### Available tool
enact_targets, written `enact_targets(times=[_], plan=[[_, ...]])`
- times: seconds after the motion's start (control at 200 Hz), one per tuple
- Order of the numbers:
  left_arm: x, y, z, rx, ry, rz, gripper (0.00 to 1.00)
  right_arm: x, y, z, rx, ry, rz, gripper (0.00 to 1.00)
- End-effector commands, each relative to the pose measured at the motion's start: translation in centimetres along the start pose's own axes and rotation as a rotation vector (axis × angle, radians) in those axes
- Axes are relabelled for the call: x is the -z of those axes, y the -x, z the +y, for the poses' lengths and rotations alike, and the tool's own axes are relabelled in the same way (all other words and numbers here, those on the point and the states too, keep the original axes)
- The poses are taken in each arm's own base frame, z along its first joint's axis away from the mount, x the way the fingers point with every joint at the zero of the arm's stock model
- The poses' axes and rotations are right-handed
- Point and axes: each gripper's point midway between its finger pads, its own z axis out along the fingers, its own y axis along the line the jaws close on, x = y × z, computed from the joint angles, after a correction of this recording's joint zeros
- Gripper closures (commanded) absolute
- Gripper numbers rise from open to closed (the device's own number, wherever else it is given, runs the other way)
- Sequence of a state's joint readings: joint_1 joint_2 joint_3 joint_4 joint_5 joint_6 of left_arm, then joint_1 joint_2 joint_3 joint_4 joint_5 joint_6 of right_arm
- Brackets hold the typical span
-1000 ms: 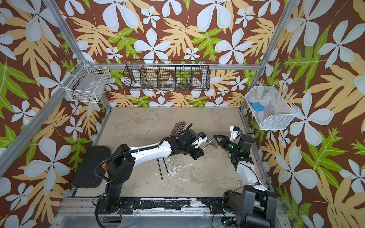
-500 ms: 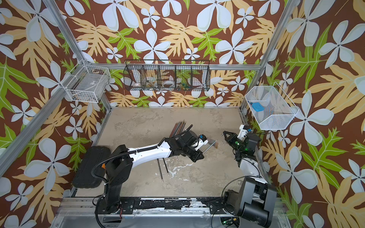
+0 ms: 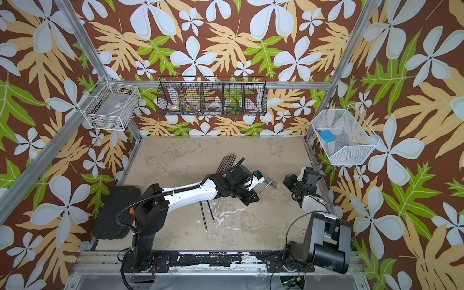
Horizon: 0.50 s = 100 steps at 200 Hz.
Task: Remove the protective cover of the pencils
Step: Place the protective sleeve at the center of the board.
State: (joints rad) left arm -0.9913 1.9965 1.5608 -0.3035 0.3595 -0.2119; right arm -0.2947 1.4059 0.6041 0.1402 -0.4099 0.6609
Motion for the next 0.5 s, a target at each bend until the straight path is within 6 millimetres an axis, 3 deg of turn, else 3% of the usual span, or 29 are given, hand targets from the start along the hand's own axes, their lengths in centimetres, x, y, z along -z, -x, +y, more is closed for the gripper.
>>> enact_targets(times=[0.0,0.175,0.495], plan=[[0.1,0.1,0.4,-0.004,0.020,0.001,1.00,-1.5,-0.8,-0.8,0.045,-0.034,0.049,1.00],[0.2,0.2,0.4,-0.006,0.025,0.002,1.00,-2.8,-2.4,-1.7,0.035,-0.032,0.115,1.00],[-0.1,-0.2,0.5,-0.004,0.027,0.018,1.00,-3.3,-2.8,-2.3,0.053,-0.051,0.127,0.84]])
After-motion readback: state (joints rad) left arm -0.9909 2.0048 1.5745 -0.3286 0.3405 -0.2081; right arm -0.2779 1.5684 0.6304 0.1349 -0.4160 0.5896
